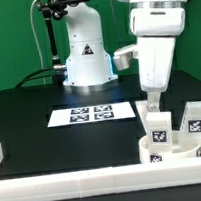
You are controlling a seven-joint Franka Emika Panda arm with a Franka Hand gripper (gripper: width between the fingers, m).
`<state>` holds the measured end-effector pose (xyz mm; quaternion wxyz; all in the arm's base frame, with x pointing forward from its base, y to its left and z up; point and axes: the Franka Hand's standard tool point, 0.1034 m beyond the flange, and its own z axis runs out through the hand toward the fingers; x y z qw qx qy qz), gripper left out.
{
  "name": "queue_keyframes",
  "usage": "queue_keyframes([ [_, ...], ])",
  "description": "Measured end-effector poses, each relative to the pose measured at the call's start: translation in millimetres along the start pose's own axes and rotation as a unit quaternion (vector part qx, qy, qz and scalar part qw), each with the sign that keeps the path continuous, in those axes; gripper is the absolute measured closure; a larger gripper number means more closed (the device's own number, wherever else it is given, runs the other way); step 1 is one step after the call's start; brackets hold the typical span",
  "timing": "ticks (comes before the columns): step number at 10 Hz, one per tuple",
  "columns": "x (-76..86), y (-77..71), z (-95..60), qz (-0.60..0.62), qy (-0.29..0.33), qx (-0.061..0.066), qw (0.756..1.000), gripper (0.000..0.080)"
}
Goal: Assemble stool
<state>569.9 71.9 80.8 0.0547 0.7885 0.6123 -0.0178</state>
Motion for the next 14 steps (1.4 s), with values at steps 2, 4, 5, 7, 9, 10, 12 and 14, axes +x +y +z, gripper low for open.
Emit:
queue_keyframes([
  [2,-0.4,0.1,0.0,0.004,0.0,0.0,1.0,0.0464],
  [4,-3.9,-0.8,-0.6,0.044,-0.013,0.023,0.999,0.0464],
  [5,-3.7,0.0,-0.1,0.086,-0.022,0.035,0.995,0.0464],
  [7,-3.8,0.6,0.1,0.201,-0.031,0.039,0.978,0.0464],
  [9,-3.5,0.6,0.1,0.264,-0.033,0.037,0.963,0.0462],
  [10,-3.3,0.5,0.0,0.301,-0.034,0.036,0.952,0.0462],
  [12,-2.9,0.6,-0.4,0.349,-0.036,0.034,0.936,0.0462],
  [14,-3.2,0.5,-0.6,0.423,-0.036,0.034,0.905,0.0462],
])
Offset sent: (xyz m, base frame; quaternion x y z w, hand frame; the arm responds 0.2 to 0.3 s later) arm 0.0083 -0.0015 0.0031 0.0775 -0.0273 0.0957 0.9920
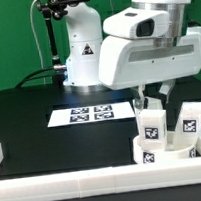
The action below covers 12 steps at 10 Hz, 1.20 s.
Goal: Assemble stool
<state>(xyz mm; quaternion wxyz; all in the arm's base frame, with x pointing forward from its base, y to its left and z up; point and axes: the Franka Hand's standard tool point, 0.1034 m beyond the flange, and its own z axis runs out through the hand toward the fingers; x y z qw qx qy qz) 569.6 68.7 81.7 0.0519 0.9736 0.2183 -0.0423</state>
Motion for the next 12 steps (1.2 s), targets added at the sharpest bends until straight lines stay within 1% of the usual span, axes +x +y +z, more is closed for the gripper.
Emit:
queue_keyframes([
  [2,-2.5,1.9,1.6,0.106,0.001,0.027,0.994,0.0461],
  [3,-3.0,1.3,1.8,0.151,-0.001,0.035,0.988,0.0461],
  [4,-4.1,1.3,2.2,0.186,-0.004,0.044,0.981,0.0461],
  [5,-4.8,0.8,2.6,0.245,-0.007,0.059,0.968,0.0461],
  [6,-4.2,-0.8,2.5,0.293,-0.009,0.062,0.954,0.0461],
  [7,-3.0,-3.5,1.8,0.324,-0.011,0.062,0.944,0.0461],
  [8,-2.7,-3.5,1.7,0.339,-0.011,0.061,0.939,0.0461],
  [9,-3.1,-3.0,2.2,0.337,-0.011,0.061,0.939,0.0461],
  [10,-3.1,-3.1,2.3,0.337,-0.011,0.061,0.939,0.0279],
  [11,-3.1,-3.0,2.1,0.337,-0.011,0.061,0.939,0.0188],
  [12,-4.2,-2.6,-3.1,0.337,-0.013,0.063,0.939,0.0188],
])
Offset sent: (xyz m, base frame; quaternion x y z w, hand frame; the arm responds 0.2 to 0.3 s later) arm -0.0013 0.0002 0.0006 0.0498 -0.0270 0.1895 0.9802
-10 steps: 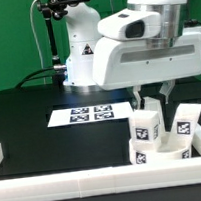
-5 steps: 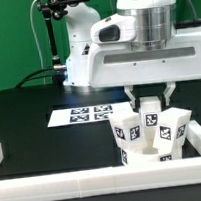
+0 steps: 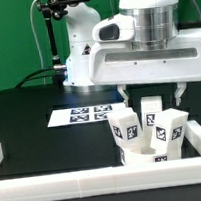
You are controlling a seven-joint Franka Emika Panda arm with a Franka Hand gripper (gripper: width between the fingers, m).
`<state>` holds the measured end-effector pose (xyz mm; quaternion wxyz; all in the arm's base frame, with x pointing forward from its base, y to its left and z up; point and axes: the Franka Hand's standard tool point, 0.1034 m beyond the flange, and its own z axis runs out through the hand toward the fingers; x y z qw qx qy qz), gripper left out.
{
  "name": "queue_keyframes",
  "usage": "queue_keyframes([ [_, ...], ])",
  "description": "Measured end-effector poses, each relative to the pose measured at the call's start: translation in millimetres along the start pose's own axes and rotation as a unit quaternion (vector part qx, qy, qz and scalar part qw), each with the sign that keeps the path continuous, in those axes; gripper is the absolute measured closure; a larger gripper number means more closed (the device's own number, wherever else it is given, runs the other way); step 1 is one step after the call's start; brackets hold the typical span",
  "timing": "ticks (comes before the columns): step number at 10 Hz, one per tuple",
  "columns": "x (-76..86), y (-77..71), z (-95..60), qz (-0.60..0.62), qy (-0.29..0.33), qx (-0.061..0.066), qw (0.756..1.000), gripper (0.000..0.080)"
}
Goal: Assemble stool
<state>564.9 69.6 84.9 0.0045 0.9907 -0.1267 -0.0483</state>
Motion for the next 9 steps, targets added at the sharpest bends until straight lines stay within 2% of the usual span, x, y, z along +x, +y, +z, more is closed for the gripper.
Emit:
queue_keyframes([
  [1,-0.7,0.9,-10.5,0.002,-0.001,0.003,1.0,0.0158],
  [3,-4.8,-0.5,-35.1,0.002,-0.022,0.005,1.0,0.0151],
  [4,-1.8,-2.6,-39.2,0.001,-0.02,0.006,1.0,0.015],
  [9,-2.3,-1.5,-34.3,0.002,-0.02,0.005,1.0,0.015],
])
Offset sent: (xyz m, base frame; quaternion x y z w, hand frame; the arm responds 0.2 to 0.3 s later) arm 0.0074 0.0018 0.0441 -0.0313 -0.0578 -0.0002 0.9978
